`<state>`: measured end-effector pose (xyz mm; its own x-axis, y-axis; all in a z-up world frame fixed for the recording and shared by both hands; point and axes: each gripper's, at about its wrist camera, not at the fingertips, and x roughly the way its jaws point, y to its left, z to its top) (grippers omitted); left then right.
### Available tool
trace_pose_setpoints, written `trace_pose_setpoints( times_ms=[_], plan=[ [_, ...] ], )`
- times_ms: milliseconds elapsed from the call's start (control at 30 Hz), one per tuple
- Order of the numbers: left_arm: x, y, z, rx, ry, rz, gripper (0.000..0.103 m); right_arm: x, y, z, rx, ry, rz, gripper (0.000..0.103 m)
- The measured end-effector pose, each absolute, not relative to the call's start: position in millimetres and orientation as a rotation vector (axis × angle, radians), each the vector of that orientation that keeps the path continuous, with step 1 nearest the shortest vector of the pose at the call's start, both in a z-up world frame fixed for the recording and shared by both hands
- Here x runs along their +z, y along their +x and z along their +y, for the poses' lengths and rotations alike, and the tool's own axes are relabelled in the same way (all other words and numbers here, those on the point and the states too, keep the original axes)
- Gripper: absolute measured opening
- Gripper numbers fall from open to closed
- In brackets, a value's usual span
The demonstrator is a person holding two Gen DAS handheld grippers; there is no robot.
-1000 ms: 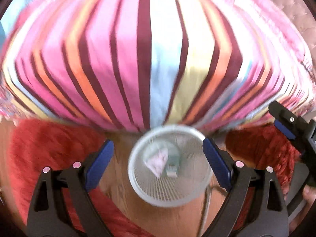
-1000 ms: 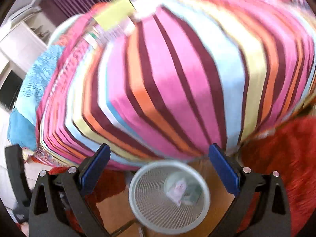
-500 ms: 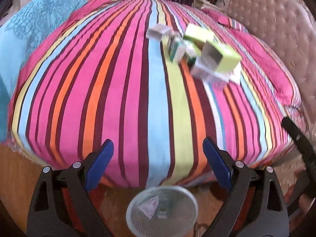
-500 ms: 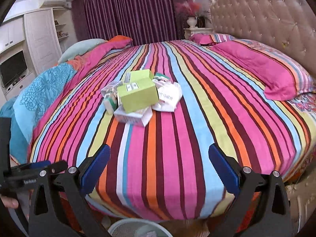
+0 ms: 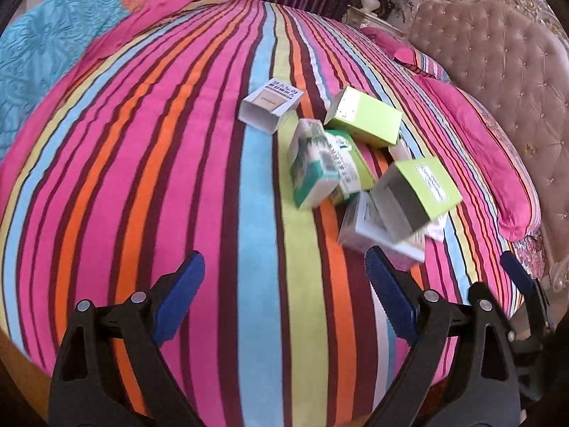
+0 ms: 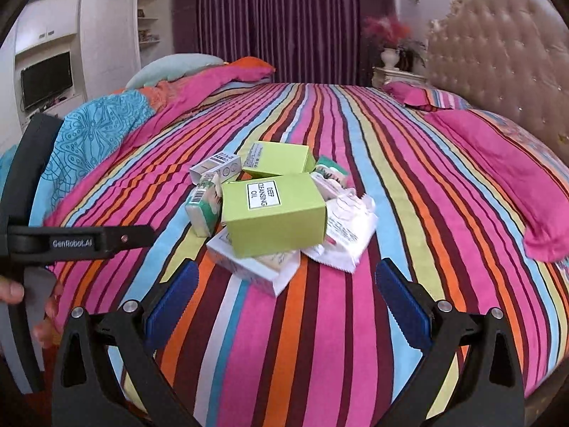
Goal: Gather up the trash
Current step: 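Grasp the white-green tube box with the left gripper while the right gripper grasps the green DEEP CLEANSING OIL box, then carry both boxes over the wastebasket and open both grippers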
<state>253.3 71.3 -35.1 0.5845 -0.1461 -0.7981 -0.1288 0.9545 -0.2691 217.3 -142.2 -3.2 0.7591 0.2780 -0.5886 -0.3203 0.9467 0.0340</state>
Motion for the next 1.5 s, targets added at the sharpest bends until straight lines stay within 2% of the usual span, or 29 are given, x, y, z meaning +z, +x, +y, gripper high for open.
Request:
trace_pose_setpoints(
  times_ms=[633,733,767,800,833,867,1000,1500],
  plan=[
    [-70,352,65,-0.009,-0.302,1.077,0.087,-25,269,-104,0.381,-0.260,0.620,0.095],
    [-72,359,65,-0.038,-0.310,1.083,0.070,-27,276,-101,0.377,-0.272,0.614,0.095],
    [-72,360,65,-0.054,-0.318,1.080,0.060,-27,278,-101,0.373,-0.269,0.614,0.095],
    [-71,362,65,-0.073,-0.330,1.077,0.045,-26,280,-102,0.372,-0.260,0.614,0.095],
    [-70,364,65,-0.082,-0.333,1.076,0.036,-25,282,-103,0.375,-0.247,0.615,0.093],
    [-70,367,65,-0.067,-0.312,1.082,0.029,-24,283,-103,0.380,-0.237,0.619,0.081],
    [-73,368,65,-0.079,-0.312,1.078,0.025,-20,284,-109,0.391,-0.193,0.644,0.079],
    [-51,302,82,-0.075,-0.338,0.994,0.025,6,243,-157,0.353,0.019,0.648,0.079]
  ],
)
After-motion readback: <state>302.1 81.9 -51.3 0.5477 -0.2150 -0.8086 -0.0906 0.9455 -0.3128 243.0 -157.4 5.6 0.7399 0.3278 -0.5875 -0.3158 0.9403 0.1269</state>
